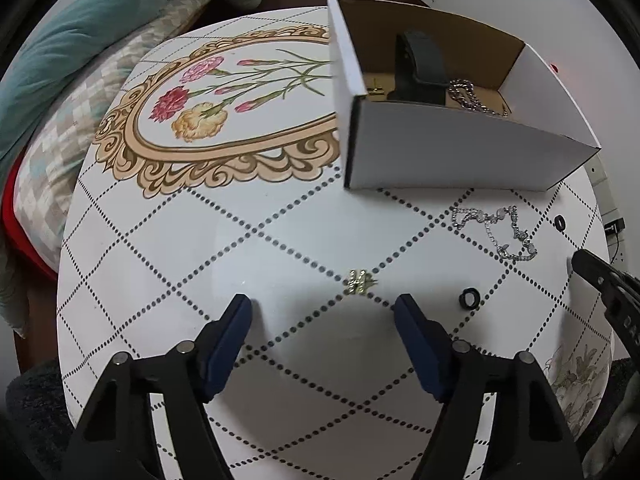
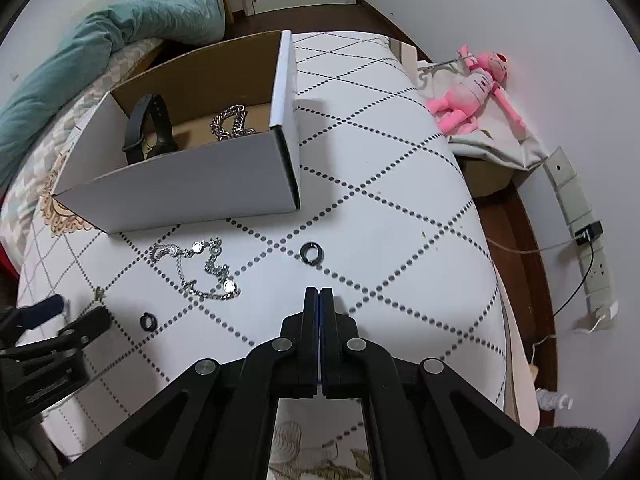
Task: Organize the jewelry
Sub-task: 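Grasp a gold earring with the left tool while the right tool grasps a black ring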
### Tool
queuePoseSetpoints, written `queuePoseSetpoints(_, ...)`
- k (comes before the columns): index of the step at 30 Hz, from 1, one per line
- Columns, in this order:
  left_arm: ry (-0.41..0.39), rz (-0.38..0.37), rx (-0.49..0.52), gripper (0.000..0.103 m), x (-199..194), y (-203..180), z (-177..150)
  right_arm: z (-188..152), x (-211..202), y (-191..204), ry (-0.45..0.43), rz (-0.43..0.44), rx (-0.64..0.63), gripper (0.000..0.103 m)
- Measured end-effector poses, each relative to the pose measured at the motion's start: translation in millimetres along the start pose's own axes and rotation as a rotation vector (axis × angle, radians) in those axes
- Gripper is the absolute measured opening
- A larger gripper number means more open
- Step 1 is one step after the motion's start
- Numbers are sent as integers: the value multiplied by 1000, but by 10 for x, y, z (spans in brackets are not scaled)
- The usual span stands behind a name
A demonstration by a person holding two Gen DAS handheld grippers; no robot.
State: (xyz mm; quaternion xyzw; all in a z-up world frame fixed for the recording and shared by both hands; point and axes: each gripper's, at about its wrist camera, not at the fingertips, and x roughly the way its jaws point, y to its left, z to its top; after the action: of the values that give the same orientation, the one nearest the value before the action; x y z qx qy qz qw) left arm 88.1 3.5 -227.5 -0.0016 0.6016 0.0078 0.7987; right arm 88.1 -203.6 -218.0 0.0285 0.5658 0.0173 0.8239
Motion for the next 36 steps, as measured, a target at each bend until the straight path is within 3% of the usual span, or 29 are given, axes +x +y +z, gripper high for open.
queuePoseSetpoints(2,-14,-14,14,51,-24,-55,11,-17,-26,-32,3,6,15,0)
queuePoseSetpoints(6,-22,-27,49,11,-44,-181,59,-29,-33,-132,24,36,70,0)
queuePoseSetpoints(9,-15,-40,45,5,-54,-202,68,-13,-39,-171,28,37,91,1)
queuePoseSetpoints(11,-15,-56,27,4,-62,-150,88,12,-63,-177,19,43,96,2)
queuePoseSetpoints(14,-17,-66,16,2,-78,-111,95,57,-95,-179,0,57,96,12)
queuePoseSetpoints(16,-18,-73,5,2,-112,-81,91,101,-89,-148,3,70,88,28)
queuePoseSetpoints(18,-21,-80,-3,2,-138,56,110,156,-56,-114,0,67,74,35)
queuePoseSetpoints(27,-25,-64,-55,2,-275,396,-32,288,189,148,-4,-20,-19,35)
queuePoseSetpoints(29,-18,-60,-65,2,-280,434,-49,276,186,200,-16,-34,-42,17)
queuePoseSetpoints(30,-16,-58,-69,2,-280,436,-59,268,185,218,-18,-30,-48,13)
queuePoseSetpoints(36,-21,-80,-94,2,-387,494,-78,178,42,250,-30,6,-45,12)
